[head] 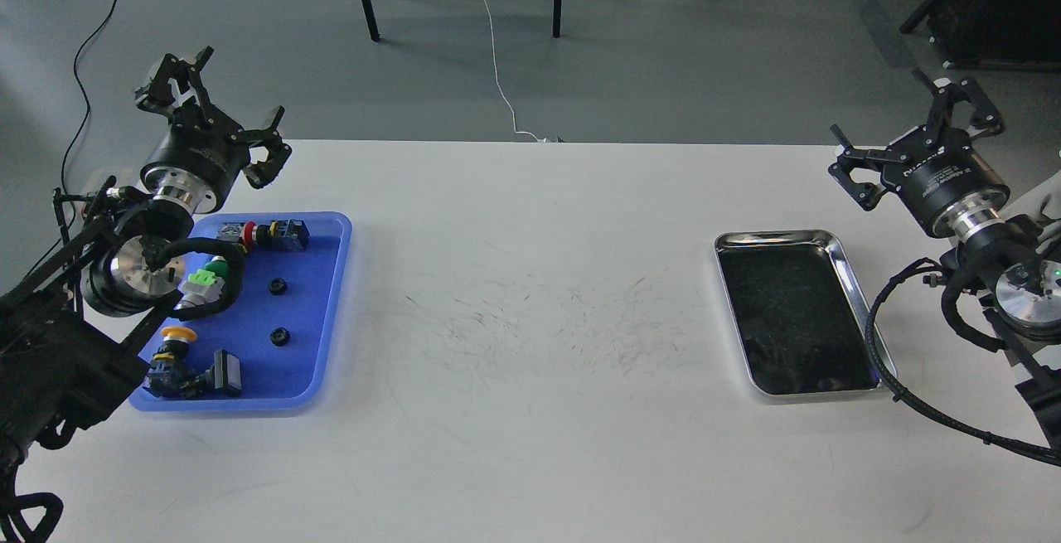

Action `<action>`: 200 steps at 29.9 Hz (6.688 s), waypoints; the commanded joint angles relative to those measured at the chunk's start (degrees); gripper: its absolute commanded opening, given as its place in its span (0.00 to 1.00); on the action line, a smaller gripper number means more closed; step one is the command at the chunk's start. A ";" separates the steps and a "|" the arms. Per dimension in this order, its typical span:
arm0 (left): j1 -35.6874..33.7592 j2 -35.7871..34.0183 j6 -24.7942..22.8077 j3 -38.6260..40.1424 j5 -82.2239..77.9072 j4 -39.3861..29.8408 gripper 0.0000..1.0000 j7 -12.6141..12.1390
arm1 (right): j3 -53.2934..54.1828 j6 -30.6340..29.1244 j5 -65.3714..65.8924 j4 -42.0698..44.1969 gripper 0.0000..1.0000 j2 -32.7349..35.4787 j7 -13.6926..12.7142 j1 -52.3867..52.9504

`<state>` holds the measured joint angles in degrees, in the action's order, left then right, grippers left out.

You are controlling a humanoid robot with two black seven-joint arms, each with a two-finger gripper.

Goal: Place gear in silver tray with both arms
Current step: 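Move the left gripper over the blue tray toward a black gear, then lower the left gripper and grasp a small black gear in the blue tray, then lift the gear and carry it with the left gripper to mid-table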

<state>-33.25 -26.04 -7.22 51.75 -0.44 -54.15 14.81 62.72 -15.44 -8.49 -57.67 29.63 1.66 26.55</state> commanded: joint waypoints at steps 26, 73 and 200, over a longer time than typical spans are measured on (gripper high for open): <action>-1.21 0.29 -2.19 -0.25 -0.17 4.76 0.99 4.87 | 0.65 -1.44 -0.03 -0.34 0.99 0.60 0.71 -0.36; -0.15 -4.45 2.36 -3.67 -5.71 -0.86 0.99 3.73 | 0.91 -3.46 0.14 -0.07 0.99 0.16 1.86 -2.29; -15.09 -25.89 3.35 -37.78 -109.16 -19.74 0.08 2.95 | 0.04 -3.55 1.81 -2.27 0.99 2.71 1.59 -2.46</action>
<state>-46.83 -49.24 -2.15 13.71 -110.77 -65.94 19.14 62.76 -19.04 -6.83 -59.89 31.85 3.35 24.11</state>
